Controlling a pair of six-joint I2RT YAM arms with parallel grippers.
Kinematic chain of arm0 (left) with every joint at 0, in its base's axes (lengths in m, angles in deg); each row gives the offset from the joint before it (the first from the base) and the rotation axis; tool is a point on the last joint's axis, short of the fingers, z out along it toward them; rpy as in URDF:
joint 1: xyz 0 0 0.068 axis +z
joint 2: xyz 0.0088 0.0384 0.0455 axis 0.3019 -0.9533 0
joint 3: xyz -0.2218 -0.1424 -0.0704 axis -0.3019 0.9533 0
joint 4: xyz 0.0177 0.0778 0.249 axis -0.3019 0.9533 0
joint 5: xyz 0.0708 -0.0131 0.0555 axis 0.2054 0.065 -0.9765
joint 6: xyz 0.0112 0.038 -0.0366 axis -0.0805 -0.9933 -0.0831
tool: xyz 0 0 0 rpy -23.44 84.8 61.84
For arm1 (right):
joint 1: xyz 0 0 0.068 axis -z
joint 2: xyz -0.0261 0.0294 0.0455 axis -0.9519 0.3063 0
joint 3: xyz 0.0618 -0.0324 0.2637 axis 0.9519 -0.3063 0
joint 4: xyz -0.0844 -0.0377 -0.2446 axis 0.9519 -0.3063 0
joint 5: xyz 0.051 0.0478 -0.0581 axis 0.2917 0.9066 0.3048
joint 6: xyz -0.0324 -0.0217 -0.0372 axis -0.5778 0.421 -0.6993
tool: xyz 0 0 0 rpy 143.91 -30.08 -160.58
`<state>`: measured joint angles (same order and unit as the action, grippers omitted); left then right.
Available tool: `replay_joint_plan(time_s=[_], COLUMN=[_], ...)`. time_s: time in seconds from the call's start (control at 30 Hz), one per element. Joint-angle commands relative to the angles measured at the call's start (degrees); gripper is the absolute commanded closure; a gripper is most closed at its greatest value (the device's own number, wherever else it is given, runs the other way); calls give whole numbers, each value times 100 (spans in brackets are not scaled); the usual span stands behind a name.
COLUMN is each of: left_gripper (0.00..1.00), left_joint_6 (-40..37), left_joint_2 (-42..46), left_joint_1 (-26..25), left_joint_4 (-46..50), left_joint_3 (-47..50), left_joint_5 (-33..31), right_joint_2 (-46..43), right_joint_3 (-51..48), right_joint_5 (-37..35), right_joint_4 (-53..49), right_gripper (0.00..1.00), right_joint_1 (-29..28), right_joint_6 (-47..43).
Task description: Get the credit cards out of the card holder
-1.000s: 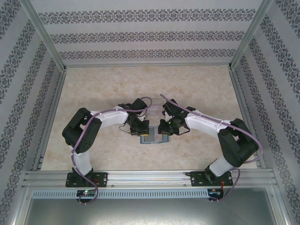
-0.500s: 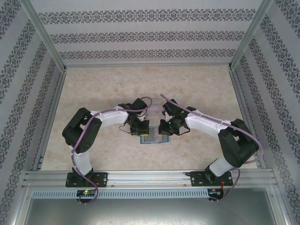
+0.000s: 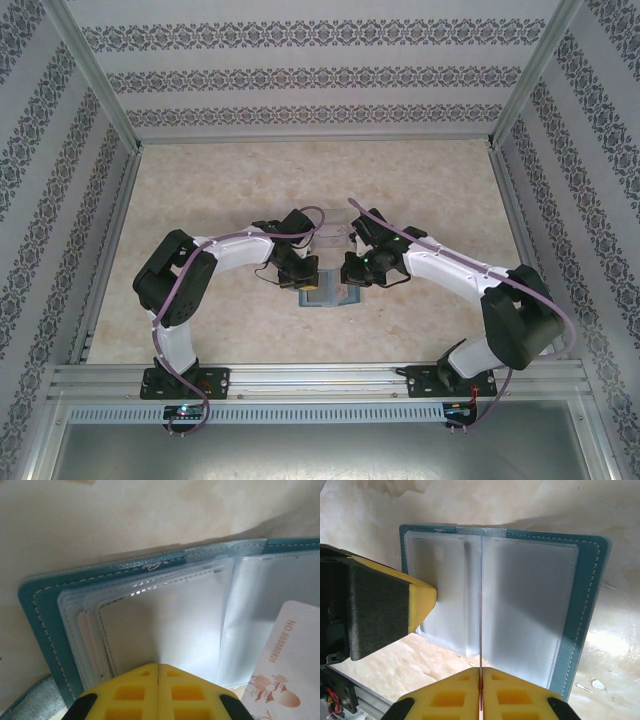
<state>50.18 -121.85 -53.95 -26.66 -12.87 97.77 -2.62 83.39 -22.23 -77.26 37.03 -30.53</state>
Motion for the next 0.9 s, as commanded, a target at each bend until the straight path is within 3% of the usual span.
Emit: replay_joint_plan(time_s=[0.0,0.23,0.47,0.87], left_gripper=[94,89,87,87], left_joint_6=[-6,-50,-54,-120], left_joint_2=[64,194,336,605], left_joint_1=[-80,-80,-80,-31], left_joint_4=[163,160,194,243], left_joint_3=[-59,-64,-17,59], left_joint_5=[-97,-145,-263,-501], right_joint_2=[-146,-248,-337,-255], right_joint_3=[160,244,578,1060], right_joint_5=[-155,-274,-862,-1166], right_joint_4=[-130,-77,-383,-930], right_gripper=[90,91,98,99], right_joint_1=[-15,-10,-13,-104], right_joint_6=[-31,-953,-2241,-5257])
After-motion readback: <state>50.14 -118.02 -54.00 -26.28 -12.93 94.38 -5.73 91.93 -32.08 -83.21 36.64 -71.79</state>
